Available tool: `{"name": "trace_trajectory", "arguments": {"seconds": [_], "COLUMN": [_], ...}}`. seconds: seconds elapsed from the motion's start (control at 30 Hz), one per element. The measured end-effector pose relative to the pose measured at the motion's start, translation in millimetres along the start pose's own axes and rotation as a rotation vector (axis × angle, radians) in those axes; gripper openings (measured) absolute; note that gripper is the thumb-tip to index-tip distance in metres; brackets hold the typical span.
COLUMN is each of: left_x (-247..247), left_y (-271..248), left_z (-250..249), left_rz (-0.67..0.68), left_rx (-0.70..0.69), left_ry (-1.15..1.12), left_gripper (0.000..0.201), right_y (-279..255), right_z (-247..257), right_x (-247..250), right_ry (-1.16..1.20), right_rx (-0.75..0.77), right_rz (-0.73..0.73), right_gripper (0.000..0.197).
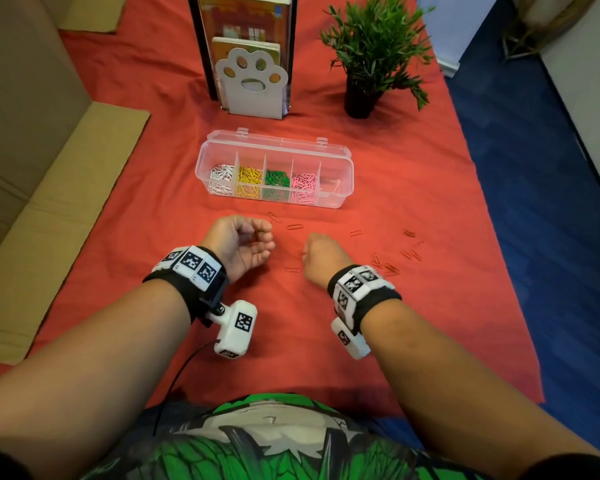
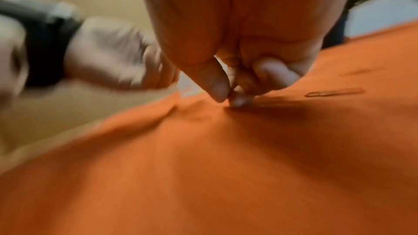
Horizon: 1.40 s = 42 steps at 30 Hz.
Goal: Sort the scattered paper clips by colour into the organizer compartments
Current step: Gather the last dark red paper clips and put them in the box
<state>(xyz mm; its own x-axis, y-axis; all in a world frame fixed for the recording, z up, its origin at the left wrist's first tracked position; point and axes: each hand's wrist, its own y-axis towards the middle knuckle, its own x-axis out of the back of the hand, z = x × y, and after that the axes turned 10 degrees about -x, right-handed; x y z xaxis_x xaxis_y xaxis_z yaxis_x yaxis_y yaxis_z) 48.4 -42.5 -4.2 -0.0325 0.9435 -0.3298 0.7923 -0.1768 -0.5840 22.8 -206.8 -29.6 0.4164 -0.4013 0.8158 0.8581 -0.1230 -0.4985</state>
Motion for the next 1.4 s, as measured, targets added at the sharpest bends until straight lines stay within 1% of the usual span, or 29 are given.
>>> {"name": "trace_trajectory", "arguments": {"seconds": [0.03, 0.07, 0.1, 0.13, 0.2, 0.23, 0.3, 0.37, 0.4, 0.43, 0.47, 0.53, 0.6, 0.67, 0.77, 0.8, 0.83, 0.9, 0.93, 0.97, 1.03, 1.1, 1.13, 1.17, 1.23, 1.27, 1.33, 1.37, 1.4], "left_x": [-0.8, -1.0, 0.1, 1.4, 2.8, 1.9, -0.5, -1.5, -2.1, -1.9, -2.1, -2.5, -1.8, 0.3, 1.0, -1.4, -1.5, -1.9, -3.6, -2.1, 2.4, 4.3, 2.1, 1.3, -0.9, -1.4, -1.6, -2.6, -4.8], "left_y": [3.6, 9.0, 15.5, 20.6, 28.0, 29.6, 33.2, 38.3, 40.4, 42.3, 43.2, 42.6, 41.7, 40.6, 38.0, 33.7, 31.7, 25.3, 19.9, 15.5, 10.0, 11.2, 13.7, 18.9, 31.4, 37.1, 45.7, 46.8, 46.6], "left_z": [-0.9, -0.9, -0.7, -0.7, -0.1, -0.4, 0.2, 2.9, 4.9, 6.7, 7.8, 8.0, 8.7, 9.8, 10.4, 7.6, 5.1, -2.9, -7.6, -11.4, -15.0, -16.8, -17.2, -16.6, -14.2, -12.2, -8.2, -6.9, -6.7], "left_rz": [-0.039, -0.084, -0.125, -0.151, -0.192, -0.191, -0.154, -0.100, -0.071, -0.050, -0.038, -0.023, -0.005, 0.008, -0.048, -0.058, -0.034, 0.024, 0.001, -0.005, 0.013, 0.014, -0.014, -0.057, -0.124, -0.127, -0.122, -0.120, -0.111], "left_rx": [-0.017, -0.053, -0.117, -0.202, -0.395, -0.464, -0.537, -0.559, -0.557, -0.552, -0.547, -0.536, -0.518, -0.486, -0.463, -0.402, -0.327, -0.159, -0.089, -0.022, -0.001, -0.016, -0.023, -0.036, -0.135, -0.217, -0.394, -0.465, -0.519], "left_ry": [0.051, 0.135, 0.269, 0.462, 0.891, 1.067, 1.306, 1.451, 1.504, 1.540, 1.560, 1.582, 1.601, 1.604, 1.488, 1.390, 1.283, 0.865, 0.625, 0.391, 0.129, 0.035, 0.039, 0.079, 0.294, 0.463, 0.875, 1.065, 1.220], "left_gripper": [0.019, 0.023, 0.028, 0.030, 0.022, 0.019, 0.022, 0.027, 0.029, 0.031, 0.030, 0.025, 0.020, 0.019, 0.020, 0.021, 0.021, 0.020, 0.015, 0.007, 0.013, 0.016, 0.014, 0.021, 0.033, 0.033, 0.028, 0.025, 0.024], "right_y": [1.7, 3.6, 6.1, 7.9, 11.1, 12.1, 12.7, 12.9, 15.1, 18.9, 24.1, 33.3, 36.2, 38.8, 41.3, 42.4, 42.0, 39.7, 38.8, 37.5, 36.6, 34.8, 32.2, 30.6, 28.3, 26.5, 22.0, 20.3, 19.7], "right_z": [-1.9, -4.7, -7.3, -9.4, -12.3, -11.7, -9.3, -5.8, -3.6, -1.6, 0.4, 4.3, 8.6, 11.0, 16.5, 17.6, 18.5, 18.7, 18.3, 18.7, 18.9, 16.1, 12.9, 7.4, -6.2, -13.8, -28.0, -35.4, -43.7], "right_x": [5.4, 9.7, 13.1, 16.7, 22.3, 25.9, 32.6, 37.4, 37.4, 35.3, 32.9, 27.3, 21.3, 13.7, 5.8, 4.3, 2.7, 0.7, -0.5, -0.9, -1.8, -0.4, 2.8, 6.2, 14.2, 18.6, 28.9, 33.1, 36.2], "right_ry": [0.131, 0.272, 0.412, 0.552, 0.873, 1.047, 1.347, 1.483, 1.468, 1.378, 1.205, 0.733, 0.383, 0.164, -0.029, -0.073, -0.107, -0.162, -0.177, -0.177, -0.117, 0.063, 0.190, 0.328, 0.574, 0.707, 1.068, 1.242, 1.343], "right_rx": [-0.030, -0.055, -0.073, -0.095, -0.163, -0.203, -0.293, -0.346, -0.348, -0.332, -0.296, -0.178, -0.082, -0.012, 0.087, 0.119, 0.145, 0.176, 0.187, 0.190, 0.192, 0.167, 0.125, 0.073, -0.032, -0.093, -0.244, -0.317, -0.364], "right_rz": [0.029, 0.044, 0.053, 0.073, 0.149, 0.190, 0.287, 0.364, 0.369, 0.339, 0.281, 0.132, -0.011, -0.107, -0.187, -0.205, -0.210, -0.206, -0.203, -0.198, -0.162, -0.085, -0.043, -0.001, 0.078, 0.113, 0.174, 0.189, 0.179], "right_gripper": [0.014, 0.009, 0.010, 0.015, 0.025, 0.028, 0.024, 0.022, 0.023, 0.023, 0.022, 0.019, 0.009, 0.019, 0.034, 0.034, 0.034, 0.033, 0.032, 0.031, 0.026, 0.019, 0.018, 0.018, 0.023, 0.023, 0.021, 0.021, 0.021]}}
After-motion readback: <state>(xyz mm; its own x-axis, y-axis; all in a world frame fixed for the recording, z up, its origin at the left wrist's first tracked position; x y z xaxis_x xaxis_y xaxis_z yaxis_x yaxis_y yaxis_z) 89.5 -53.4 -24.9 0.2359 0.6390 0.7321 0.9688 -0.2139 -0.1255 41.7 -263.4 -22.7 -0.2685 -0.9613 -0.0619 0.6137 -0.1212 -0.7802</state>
